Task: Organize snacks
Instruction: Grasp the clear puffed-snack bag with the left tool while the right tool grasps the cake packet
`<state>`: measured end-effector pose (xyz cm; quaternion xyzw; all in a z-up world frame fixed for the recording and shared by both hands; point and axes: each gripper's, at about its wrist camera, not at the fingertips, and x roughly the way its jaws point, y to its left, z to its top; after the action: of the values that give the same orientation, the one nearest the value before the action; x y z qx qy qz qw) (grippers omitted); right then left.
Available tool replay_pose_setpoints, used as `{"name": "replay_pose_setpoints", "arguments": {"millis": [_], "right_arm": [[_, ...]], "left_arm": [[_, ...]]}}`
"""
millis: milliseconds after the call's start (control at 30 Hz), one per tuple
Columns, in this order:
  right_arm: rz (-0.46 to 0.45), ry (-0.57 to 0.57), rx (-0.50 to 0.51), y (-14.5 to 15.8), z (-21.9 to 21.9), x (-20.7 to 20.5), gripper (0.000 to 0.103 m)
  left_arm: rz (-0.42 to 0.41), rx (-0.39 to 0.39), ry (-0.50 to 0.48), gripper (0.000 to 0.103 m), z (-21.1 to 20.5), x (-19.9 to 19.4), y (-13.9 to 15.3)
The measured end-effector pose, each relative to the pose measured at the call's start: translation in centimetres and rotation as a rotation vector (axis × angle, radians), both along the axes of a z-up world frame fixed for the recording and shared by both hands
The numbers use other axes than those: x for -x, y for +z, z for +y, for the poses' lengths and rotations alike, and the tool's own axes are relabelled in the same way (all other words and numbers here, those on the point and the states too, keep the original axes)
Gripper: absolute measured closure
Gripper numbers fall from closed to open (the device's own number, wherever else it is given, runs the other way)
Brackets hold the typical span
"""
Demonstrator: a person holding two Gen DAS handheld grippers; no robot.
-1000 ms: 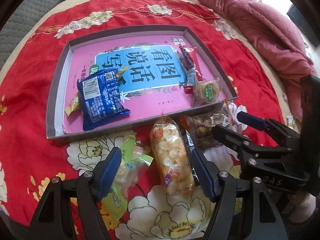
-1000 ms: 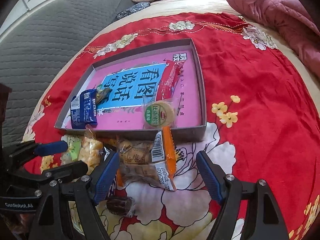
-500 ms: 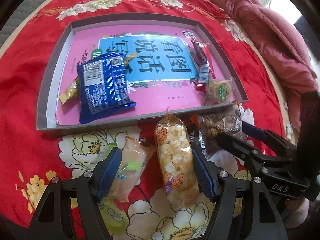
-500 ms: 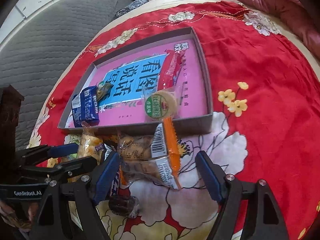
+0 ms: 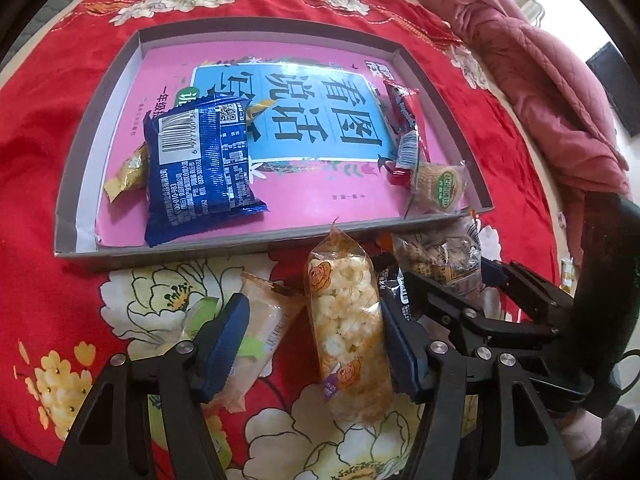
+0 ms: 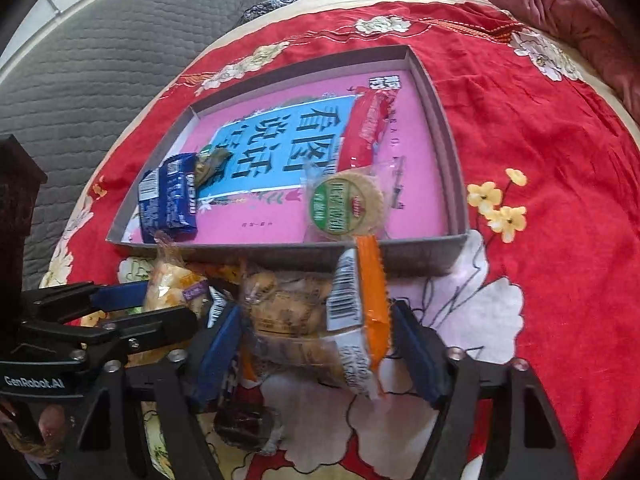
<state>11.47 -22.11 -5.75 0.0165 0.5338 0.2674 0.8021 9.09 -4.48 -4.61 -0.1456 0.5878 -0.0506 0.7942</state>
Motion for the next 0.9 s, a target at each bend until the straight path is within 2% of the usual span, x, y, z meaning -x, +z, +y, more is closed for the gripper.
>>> {"name": "replay_pose_setpoints", "arguments": {"millis": [167,333,533,600,900], "right_arm": [[0.005,0.015,0.003,-0.1,0.5,-0.1,0.041],[0.019,-0.004,-0.022,0.1,0.1,0.0,0.048],[0.019,-0.009,-0.055,1.1,-0.7,0.3,0.051],[0.020,-0.003,-0.057,1.2,-0.7,0.5,0.051],[0.044,-0.050,-0.125,1.7,-2.0,0.2,0.051]], "left_arm": [[0.006,0.006,0.003,0.037,0.1,-0.2,-0.2],[0.008,-0.019,-0.006,0.037,-0.3,-0.5,-0.4],[-0.011,-0.038,-0.033,0.051,-1.1,-0.7,-0.3],[-0.018,-0.019,-0.047,0.068,-1.4,-0.8,-0.3],[-0.033,-0.004,-0.041,0.069,-1.6,-1.1,-0.3]]}}
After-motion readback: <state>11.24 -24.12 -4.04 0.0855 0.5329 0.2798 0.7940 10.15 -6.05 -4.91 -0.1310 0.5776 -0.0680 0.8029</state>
